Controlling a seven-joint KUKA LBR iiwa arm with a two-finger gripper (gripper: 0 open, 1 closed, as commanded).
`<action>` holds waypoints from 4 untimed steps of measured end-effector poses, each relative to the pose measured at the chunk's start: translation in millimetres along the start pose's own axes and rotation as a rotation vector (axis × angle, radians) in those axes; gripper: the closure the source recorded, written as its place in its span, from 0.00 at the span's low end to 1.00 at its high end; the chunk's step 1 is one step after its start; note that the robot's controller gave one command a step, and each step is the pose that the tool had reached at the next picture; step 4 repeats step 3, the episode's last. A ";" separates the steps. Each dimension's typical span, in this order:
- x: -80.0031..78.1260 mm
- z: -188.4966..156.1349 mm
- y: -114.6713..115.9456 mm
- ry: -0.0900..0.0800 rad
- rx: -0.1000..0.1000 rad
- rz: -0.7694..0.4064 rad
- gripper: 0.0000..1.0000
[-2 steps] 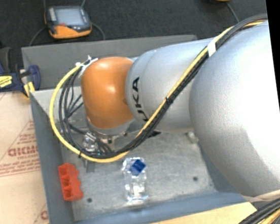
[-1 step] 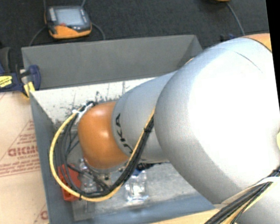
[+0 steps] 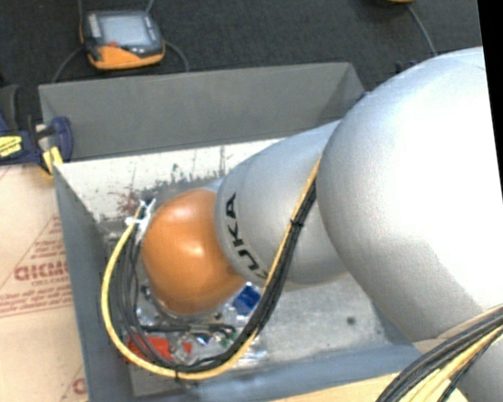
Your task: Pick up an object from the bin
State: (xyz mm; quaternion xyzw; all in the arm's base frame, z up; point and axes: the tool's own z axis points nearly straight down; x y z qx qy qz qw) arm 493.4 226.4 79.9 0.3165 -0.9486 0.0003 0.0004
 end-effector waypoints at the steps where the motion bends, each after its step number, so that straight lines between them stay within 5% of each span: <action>1: -0.3 -0.2 0.4 0.000 -0.002 0.005 1.00; 2: -15.9 -116.1 -15.9 -0.013 0.003 -0.014 1.00; 3: 12.0 -180.8 -25.4 -0.008 0.003 -0.325 1.00; 4: 12.0 -180.8 -25.4 -0.008 0.003 -0.325 1.00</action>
Offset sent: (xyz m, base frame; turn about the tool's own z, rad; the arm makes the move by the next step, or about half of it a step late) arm 0.0000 0.0000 0.0000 0.0000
